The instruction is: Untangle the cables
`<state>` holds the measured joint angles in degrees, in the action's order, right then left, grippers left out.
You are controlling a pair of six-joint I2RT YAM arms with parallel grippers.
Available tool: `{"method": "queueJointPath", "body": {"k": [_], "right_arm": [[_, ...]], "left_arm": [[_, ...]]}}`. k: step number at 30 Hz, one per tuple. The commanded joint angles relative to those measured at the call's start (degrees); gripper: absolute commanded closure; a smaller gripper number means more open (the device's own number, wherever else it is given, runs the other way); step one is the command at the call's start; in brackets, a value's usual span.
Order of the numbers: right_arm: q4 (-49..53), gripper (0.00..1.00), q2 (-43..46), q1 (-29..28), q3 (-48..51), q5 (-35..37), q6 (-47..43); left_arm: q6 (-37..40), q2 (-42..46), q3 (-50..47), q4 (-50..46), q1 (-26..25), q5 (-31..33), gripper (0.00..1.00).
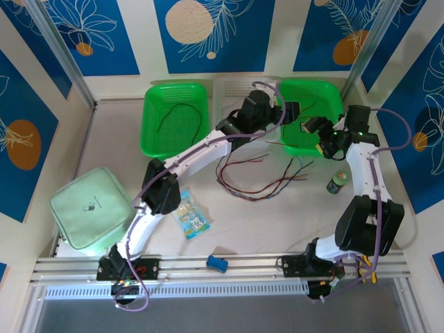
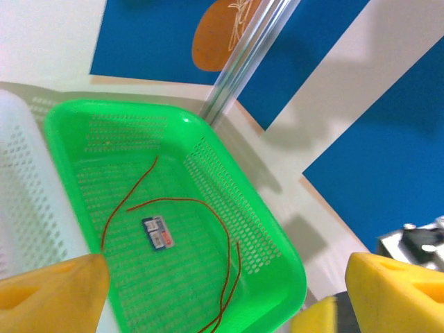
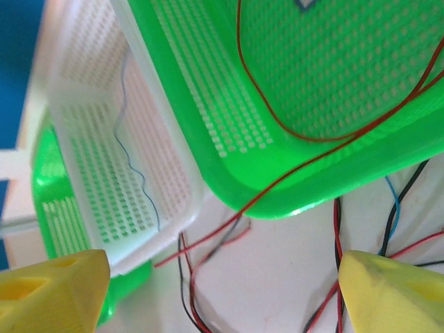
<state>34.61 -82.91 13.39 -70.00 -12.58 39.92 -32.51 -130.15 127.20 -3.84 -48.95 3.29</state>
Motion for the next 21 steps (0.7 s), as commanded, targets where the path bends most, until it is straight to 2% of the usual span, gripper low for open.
{"method": "queueJointPath", "body": {"k": [1,6,10,13,17,21], "right_arm": [[4.48,0.14,-1.69,-2.48,-2.74,-1.71,-4.12],[5.91,0.14,-3.93,-9.46,-4.62,1.41,-6.05],[10.44,0.14,-7.69,-16.39,-10.85,9.59,-20.31],[9.34,0.15,-7.8,-18.66,-12.34,10.84,-29.78],[6.28,0.26,-7.78,-20.7,-12.67,13.75,-44.83],[4.52,0.28,-9.1,-23.52,-12.34,16.03,-57.55]], "left_arm": [[1.27,8.87,-7.91,0.94,1.74,-1.26,0.12],[1.6,21.62,-25.51,5.81,4.11,-0.59,0.13],[1.43,29.04,-33.41,0.26,6.38,-1.74,0.14],[0.54,33.29,-37.86,-3.41,8.25,-3.63,0.14],[-1.18,38.85,-44.76,-3.5,10.79,-5.94,0.14],[-0.39,42.77,-48.08,-6.36,12.06,-6.7,0.14]]}}
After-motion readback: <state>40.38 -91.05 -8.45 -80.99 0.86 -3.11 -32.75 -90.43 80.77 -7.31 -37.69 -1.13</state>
